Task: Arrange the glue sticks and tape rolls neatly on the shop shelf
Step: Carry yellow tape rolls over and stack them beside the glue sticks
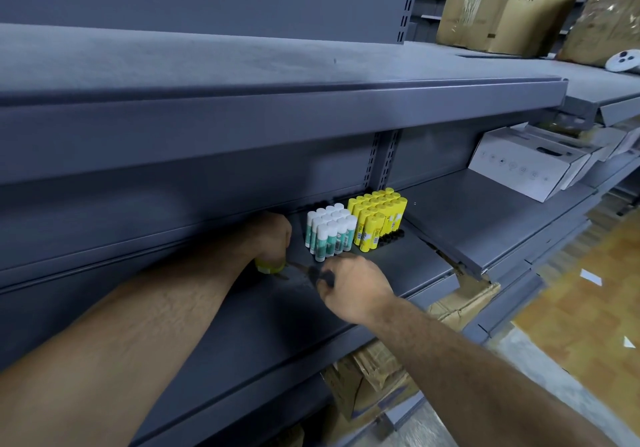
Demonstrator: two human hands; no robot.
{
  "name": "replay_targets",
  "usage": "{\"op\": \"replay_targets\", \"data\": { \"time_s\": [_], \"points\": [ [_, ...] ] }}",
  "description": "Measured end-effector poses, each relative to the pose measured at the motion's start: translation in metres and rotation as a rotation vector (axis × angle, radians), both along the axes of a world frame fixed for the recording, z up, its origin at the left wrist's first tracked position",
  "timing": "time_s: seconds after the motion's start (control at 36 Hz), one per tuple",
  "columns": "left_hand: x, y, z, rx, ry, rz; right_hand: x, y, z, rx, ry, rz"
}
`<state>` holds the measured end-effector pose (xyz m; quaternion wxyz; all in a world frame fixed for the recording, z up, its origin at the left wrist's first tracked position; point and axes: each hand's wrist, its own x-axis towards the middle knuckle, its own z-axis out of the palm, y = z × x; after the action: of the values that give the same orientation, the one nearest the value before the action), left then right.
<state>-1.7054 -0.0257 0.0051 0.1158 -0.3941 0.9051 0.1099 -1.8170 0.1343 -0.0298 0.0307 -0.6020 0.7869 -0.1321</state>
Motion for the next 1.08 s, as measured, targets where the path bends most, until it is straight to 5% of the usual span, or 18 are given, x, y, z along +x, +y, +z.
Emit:
{"op": "replay_targets", "data": {
  "time_s": [0.33,0.47,0.75,1.08],
  "points": [
    [0.026,0.004,-0.002,0.032,0.044,0.082,0.015,-0.014,0.008,0.035,0.045,0.082],
    [0.083,0.015,0.007,-0.008,0.145,0.178,0.045,-0.026,0.011,0.017,0.065,0.211],
    [0.226,0.058,-0.002,0.017,0.046,0.517,0.139,-0.057,0.011,0.087,-0.011,0.55],
    [0.357,0.111,0.001,-0.094,0.047,0.73,0.242,-0.077,0.012,0.094,-0.011,0.696]
  ]
}}
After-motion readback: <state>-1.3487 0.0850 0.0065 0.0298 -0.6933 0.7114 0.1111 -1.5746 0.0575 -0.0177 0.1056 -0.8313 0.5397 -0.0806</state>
